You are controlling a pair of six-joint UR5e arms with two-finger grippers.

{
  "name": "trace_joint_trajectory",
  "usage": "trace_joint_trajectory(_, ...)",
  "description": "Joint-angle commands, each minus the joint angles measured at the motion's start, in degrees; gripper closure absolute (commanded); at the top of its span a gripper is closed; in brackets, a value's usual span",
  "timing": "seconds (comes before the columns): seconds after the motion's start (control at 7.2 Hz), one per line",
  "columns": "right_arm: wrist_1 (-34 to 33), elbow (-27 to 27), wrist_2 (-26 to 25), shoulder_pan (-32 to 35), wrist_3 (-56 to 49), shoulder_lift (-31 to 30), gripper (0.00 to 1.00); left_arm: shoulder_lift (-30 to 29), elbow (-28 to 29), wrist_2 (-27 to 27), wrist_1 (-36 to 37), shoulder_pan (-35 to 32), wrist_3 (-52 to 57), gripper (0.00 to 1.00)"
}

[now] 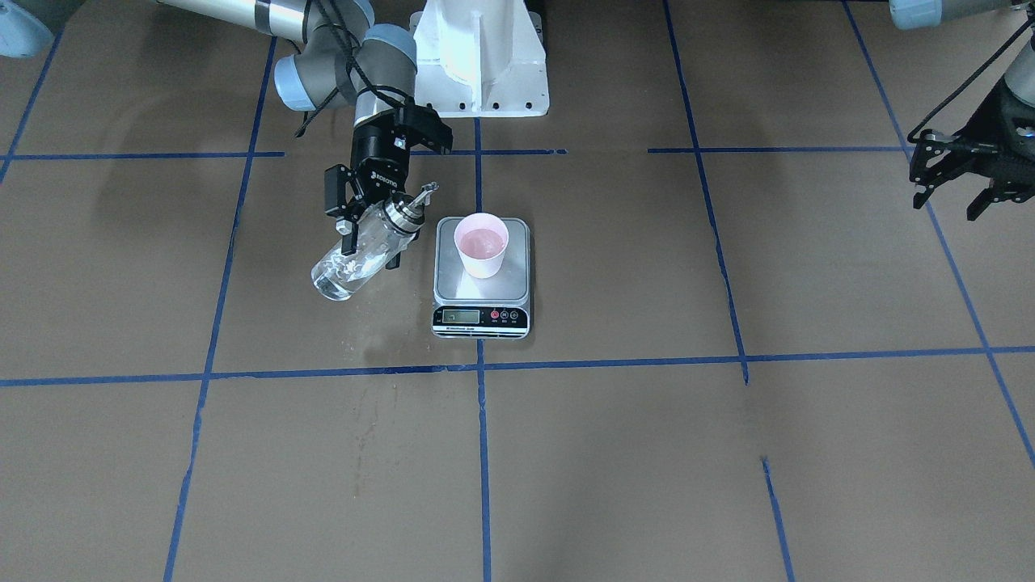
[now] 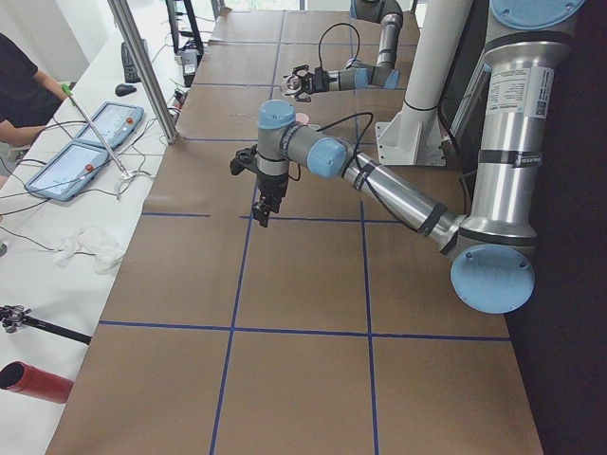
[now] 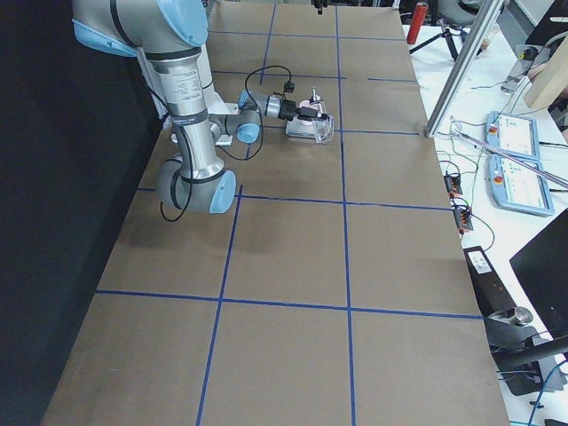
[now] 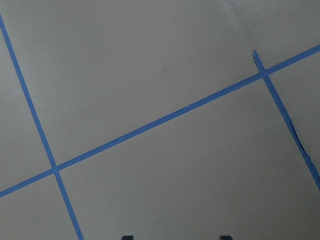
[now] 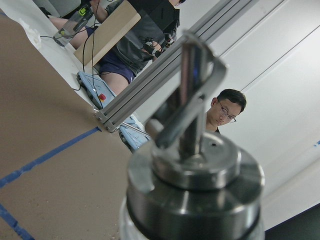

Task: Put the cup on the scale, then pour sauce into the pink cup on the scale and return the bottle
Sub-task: 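Turn the bottle upright with the right gripper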

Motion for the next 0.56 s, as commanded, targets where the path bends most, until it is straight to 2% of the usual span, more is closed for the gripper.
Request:
trace_joint_trajectory(0.0, 6.13, 0.22, 0.98, 0.19, 1.01, -3.56, 1.0, 0.0, -0.03, -0.03, 0.0, 0.0, -0.06, 0.35)
trace_joint_trajectory(0.14, 6.14, 1.09, 1.07, 0.19, 3.71, -5.14, 1.0, 0.0, -0.03, -0.03, 0.0, 0.0, -0.06, 0.35)
trace_joint_trajectory(0.28, 6.23, 2.58, 1.33, 0.1, 10.78, -7.07, 1.0, 0.0, -0.12, -0.12, 0.0, 0.0, -0.06, 0.35)
trace_joint_trajectory(0.42, 6.93, 5.03, 4.9, 0.1, 20.86, -9.18, 1.0, 0.0, -0.03, -0.12, 0.0, 0.0, -0.15, 0.35)
